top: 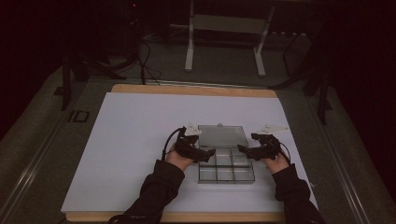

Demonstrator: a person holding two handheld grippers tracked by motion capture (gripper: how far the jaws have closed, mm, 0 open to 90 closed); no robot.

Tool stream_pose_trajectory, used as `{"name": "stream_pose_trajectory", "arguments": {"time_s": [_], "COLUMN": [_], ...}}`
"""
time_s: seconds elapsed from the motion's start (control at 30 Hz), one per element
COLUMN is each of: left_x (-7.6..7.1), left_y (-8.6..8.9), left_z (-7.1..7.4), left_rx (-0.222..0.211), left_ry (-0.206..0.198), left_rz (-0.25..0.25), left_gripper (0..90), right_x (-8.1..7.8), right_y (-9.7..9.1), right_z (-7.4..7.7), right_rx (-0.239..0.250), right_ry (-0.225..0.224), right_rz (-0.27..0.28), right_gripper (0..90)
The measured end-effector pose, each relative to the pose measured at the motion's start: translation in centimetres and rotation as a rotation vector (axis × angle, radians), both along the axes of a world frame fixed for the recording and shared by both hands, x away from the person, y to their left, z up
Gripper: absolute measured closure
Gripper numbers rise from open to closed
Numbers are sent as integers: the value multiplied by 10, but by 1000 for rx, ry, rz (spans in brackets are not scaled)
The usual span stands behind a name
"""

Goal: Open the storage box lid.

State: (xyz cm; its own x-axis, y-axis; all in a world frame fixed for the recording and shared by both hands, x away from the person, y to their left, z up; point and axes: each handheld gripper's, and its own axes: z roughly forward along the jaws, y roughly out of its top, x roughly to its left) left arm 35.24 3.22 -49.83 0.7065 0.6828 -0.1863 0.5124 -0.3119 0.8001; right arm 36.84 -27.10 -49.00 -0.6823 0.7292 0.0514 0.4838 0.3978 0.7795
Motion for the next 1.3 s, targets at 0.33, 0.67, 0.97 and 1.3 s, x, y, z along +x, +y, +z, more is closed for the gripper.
{"name": "stream_pose_trajectory", "arguments": {"time_s": [0.33,0.67,0.97,1.3], "left_x": [-13,-27,-43,-58], "left_y": [13,34,51,62], "left_z": [2,4,-3,-13], "left_rx": [7,15,21,26], "left_ry": [-19,-40,-40,-37], "left_rz": [-2,20,38,45], "left_gripper": [29,29,29,29], "right_x": [-10,-21,-31,-45], "right_y": [-16,-35,-50,-66], "right_z": [6,8,4,-3], "right_rx": [-1,-9,-8,-2], "right_ry": [-13,-29,-34,-40], "right_rz": [-20,-46,-72,-104], "right_gripper": [171,171,171,171]}}
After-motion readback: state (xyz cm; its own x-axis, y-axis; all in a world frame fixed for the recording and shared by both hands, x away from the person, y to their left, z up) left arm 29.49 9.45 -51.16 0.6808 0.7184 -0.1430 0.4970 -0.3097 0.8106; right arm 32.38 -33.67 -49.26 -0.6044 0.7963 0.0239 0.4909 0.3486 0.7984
